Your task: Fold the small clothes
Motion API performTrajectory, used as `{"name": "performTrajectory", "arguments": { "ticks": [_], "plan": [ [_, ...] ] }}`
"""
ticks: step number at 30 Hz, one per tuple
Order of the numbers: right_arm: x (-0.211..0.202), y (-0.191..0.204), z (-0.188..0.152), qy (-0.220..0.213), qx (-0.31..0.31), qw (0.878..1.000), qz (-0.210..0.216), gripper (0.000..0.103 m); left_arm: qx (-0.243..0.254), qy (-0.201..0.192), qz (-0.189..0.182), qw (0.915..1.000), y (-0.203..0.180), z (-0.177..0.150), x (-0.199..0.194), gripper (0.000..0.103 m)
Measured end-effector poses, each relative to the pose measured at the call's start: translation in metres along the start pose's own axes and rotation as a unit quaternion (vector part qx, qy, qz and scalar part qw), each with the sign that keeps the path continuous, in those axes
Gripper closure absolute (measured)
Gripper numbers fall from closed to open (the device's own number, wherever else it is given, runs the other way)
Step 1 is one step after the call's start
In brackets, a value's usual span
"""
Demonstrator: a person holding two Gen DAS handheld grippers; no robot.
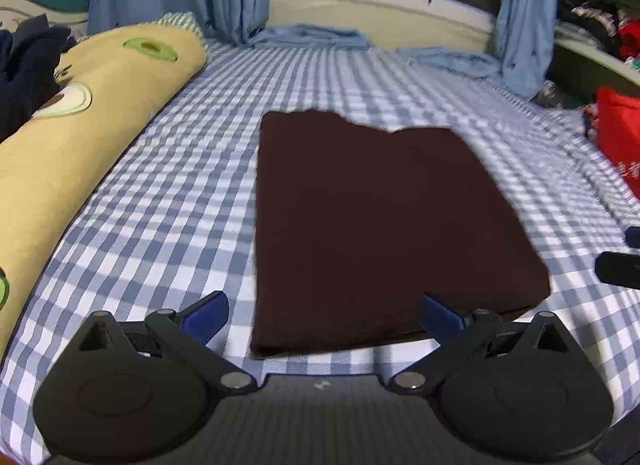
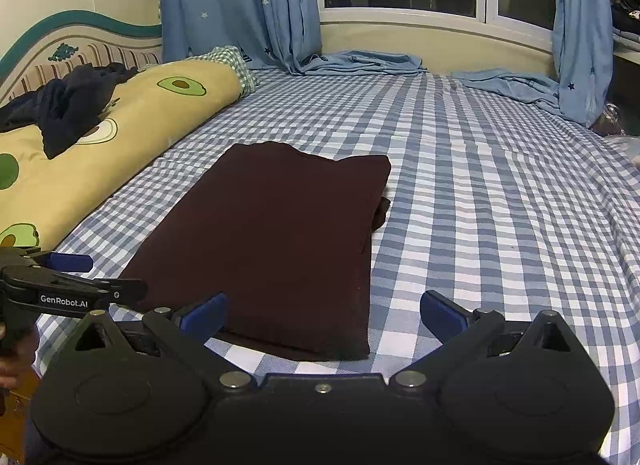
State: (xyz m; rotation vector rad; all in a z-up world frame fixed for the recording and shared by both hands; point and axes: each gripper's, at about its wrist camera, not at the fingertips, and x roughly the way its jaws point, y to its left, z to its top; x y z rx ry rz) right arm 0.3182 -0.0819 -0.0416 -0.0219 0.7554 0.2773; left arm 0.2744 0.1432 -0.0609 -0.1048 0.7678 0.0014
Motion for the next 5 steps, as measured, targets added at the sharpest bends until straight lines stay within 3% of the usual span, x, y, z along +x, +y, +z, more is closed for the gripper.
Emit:
{"name": "performTrajectory", "arguments": {
  "ticks": [5],
  "plan": [
    [-0.005, 0.001, 0.000, -0.002, 0.000, 1.000, 0.000, 0.001, -0.032, -0.020, -0.017, 0.9991, 0.005, 0.004, -0.014, 0.000]
  ]
}}
